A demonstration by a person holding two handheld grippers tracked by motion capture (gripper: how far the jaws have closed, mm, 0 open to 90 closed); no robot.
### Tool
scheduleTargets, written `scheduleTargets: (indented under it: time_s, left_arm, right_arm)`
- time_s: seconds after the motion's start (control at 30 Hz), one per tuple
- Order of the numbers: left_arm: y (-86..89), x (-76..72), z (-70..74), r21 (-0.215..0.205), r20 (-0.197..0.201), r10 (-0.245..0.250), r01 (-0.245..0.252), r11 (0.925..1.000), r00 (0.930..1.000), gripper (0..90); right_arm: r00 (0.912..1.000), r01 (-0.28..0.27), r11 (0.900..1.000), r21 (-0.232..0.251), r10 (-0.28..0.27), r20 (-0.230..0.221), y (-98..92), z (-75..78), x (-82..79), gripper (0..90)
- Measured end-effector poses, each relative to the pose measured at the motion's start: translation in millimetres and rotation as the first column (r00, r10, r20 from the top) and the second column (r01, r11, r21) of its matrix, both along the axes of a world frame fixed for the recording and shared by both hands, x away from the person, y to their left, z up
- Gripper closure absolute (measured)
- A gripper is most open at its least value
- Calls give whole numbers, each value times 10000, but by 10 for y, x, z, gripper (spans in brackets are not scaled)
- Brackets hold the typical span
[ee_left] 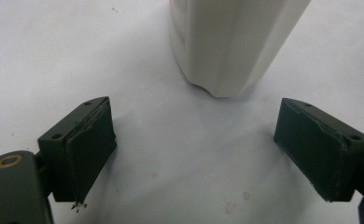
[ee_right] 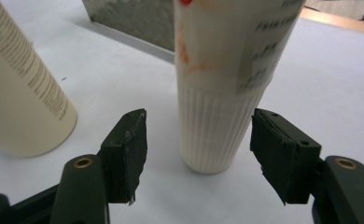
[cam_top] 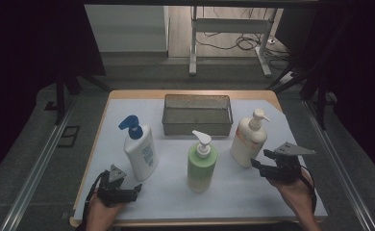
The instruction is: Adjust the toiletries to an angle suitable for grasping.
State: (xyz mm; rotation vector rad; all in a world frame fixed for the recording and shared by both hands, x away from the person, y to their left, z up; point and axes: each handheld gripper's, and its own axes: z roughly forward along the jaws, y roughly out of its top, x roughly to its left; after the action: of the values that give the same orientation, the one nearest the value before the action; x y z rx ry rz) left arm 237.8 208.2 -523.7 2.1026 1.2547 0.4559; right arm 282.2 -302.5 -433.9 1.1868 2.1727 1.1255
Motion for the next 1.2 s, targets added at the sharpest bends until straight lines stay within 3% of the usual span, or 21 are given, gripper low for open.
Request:
scheduleTargets:
  time_s: [0.27,0.57,1.2]
  left_arm:
    - [0,0,1,-8,-4,1,-1,10000,10000,120]
    - [0,0,0,-11,-2,0,0,10000,10000,120]
    - [1,0,1,-8,-10,-4,4,10000,10000,120]
  right_arm:
    - [9996,275,9996,76,-275,7,24,85,143,279]
    - [9993,281,9996,-27,-280,234,108,184,269,276]
    - [9991,429,9986,-299,-431,-47,342,160,582,279]
